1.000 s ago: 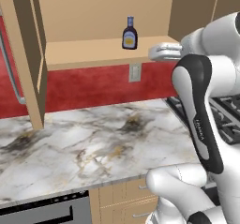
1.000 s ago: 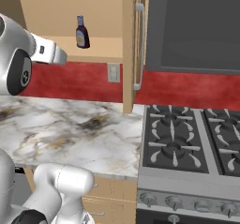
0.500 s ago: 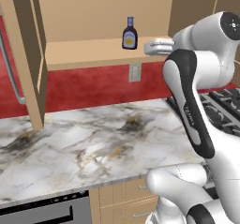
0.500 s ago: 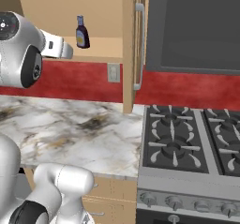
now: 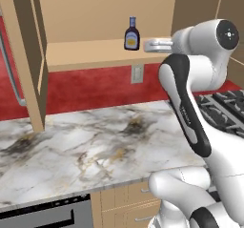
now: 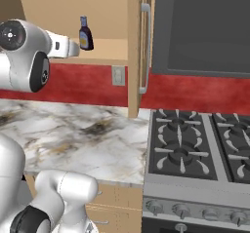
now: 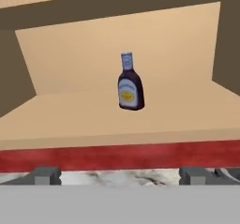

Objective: Move the condiment bottle and mustard from the cabinet to the dining counter.

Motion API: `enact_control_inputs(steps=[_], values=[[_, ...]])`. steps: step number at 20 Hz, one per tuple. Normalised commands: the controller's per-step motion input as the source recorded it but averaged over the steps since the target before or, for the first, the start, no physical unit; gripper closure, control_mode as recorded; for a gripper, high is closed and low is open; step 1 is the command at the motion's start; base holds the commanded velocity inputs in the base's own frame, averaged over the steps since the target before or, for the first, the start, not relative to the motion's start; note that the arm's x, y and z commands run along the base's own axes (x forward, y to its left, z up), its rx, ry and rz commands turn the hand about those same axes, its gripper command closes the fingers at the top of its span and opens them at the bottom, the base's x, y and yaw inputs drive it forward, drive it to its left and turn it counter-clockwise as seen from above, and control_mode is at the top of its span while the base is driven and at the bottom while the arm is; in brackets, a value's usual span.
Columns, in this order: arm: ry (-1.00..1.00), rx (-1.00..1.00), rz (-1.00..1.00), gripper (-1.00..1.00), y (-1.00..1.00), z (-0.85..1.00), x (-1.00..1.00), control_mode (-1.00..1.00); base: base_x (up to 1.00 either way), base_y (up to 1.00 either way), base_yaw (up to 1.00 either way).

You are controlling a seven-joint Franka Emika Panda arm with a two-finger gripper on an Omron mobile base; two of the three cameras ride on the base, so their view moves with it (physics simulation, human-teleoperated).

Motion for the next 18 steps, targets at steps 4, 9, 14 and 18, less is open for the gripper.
enact_control_inputs(steps=[4,9,14,18], values=[[-0.07,0.0,0.0,-1.0,0.0,0.12,0.26,-1.0,0.0,0.0,0.0],[-0.01,0.0,0.0,-1.0,0.0,0.26,0.16,-1.0,0.0,0.0,0.0],[0.0,0.0,0.0,-1.0,0.0,0.2,0.18,-1.0,0.0,0.0,0.0],[0.0,-0.01,0.0,-1.0,0.0,0.0,0.28,-1.0,0.0,0.0,0.0]])
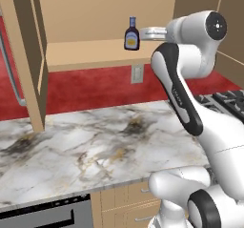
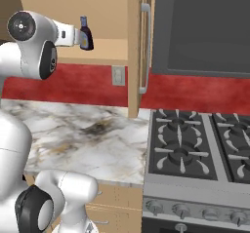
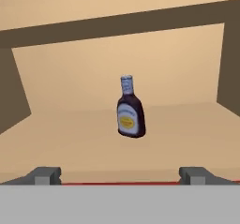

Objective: Move the condiment bottle and mustard from the cabinet to the dining counter.

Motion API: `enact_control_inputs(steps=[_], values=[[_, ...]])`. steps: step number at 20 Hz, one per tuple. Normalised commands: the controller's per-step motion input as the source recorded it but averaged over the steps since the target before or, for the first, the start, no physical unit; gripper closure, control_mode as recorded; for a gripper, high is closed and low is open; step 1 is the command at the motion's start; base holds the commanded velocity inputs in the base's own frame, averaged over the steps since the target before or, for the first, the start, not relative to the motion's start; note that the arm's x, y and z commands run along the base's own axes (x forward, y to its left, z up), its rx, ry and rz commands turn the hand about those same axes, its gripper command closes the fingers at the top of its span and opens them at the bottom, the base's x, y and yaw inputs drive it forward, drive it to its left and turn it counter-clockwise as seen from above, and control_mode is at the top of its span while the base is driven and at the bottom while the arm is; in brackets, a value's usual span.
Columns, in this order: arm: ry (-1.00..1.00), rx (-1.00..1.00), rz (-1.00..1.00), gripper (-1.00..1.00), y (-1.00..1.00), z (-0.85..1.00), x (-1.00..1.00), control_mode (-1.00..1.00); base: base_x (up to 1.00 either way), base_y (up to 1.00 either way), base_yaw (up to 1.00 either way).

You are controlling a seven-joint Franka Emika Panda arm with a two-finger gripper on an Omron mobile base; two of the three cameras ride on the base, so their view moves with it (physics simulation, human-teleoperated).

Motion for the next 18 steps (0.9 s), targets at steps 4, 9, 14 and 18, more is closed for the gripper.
enact_control_inputs(steps=[4,9,14,18], values=[[0.0,-0.01,0.0,-1.0,0.0,0.0,0.31,-1.0,0.0,0.0,0.0],[0.0,0.0,0.0,-1.0,0.0,0.0,0.32,-1.0,0.0,0.0,0.0],[0.0,0.0,0.0,-1.0,0.0,0.0,0.34,-1.0,0.0,0.0,0.0],[0.0,0.0,0.01,-1.0,0.0,0.0,0.34,-1.0,0.0,0.0,0.0]])
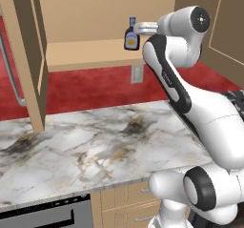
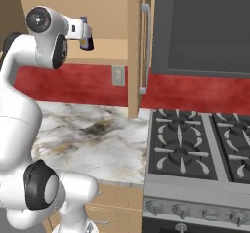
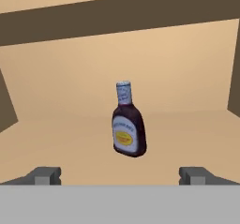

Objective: Move the condiment bottle and mustard from the cabinet to the dining counter.

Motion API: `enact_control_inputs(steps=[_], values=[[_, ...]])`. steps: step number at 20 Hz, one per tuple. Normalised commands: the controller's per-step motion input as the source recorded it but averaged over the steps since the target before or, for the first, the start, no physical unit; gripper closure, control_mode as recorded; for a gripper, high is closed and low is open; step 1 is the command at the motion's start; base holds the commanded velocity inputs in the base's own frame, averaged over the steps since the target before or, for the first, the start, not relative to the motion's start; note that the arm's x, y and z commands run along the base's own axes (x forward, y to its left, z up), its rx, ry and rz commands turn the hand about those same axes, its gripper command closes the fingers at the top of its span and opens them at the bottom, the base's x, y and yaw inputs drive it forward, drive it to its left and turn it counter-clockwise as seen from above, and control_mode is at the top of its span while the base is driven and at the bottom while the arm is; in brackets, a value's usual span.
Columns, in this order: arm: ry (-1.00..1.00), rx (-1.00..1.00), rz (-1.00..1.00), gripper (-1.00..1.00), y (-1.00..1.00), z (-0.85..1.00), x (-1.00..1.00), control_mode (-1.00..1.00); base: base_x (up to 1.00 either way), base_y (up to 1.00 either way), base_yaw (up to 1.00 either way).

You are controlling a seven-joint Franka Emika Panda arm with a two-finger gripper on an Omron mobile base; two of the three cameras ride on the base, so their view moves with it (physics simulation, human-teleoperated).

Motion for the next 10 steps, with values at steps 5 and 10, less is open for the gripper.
enact_control_inputs(steps=[5,10], values=[[0.0,0.0,0.0,-1.0,0.0,0.0,0.31,-1.0,0.0,0.0,0.0],[0.0,0.0,0.01,-1.0,0.0,0.0,0.28,-1.0,0.0,0.0,0.0]])
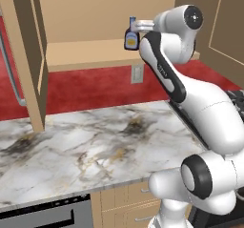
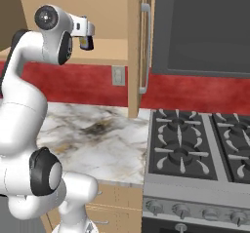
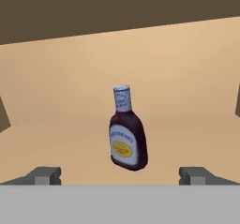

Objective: Move the condiment bottle and mustard from the cabinet to the dining counter.

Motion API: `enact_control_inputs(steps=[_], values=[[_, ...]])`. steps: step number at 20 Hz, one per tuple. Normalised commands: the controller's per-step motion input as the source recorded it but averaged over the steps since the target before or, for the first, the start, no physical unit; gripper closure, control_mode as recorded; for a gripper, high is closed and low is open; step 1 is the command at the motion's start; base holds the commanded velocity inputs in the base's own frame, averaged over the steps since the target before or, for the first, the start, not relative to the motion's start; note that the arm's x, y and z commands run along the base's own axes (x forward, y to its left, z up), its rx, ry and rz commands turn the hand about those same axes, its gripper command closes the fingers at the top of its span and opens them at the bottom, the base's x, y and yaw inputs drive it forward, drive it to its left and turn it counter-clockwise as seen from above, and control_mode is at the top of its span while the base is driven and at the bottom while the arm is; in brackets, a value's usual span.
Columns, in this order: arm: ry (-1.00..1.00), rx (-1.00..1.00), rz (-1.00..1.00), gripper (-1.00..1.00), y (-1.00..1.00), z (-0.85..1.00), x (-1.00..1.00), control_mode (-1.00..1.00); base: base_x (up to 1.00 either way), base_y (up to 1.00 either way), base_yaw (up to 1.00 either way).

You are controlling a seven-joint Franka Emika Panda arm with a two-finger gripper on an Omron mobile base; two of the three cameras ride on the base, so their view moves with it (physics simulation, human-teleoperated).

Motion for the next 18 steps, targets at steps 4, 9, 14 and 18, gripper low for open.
enact_control_inputs(steps=[4,9,14,18], values=[[0.0,0.0,0.01,-1.0,0.0,0.0,0.27,-1.0,0.0,0.0,0.0],[0.0,0.0,0.02,-1.0,0.0,0.0,0.25,-1.0,0.0,0.0,0.0],[0.0,0.0,0.01,-1.0,0.0,0.0,0.23,-1.0,0.0,0.0,0.0],[0.0,0.0,0.0,-1.0,0.0,-0.01,0.2,-1.0,0.0,0.0,0.0]])
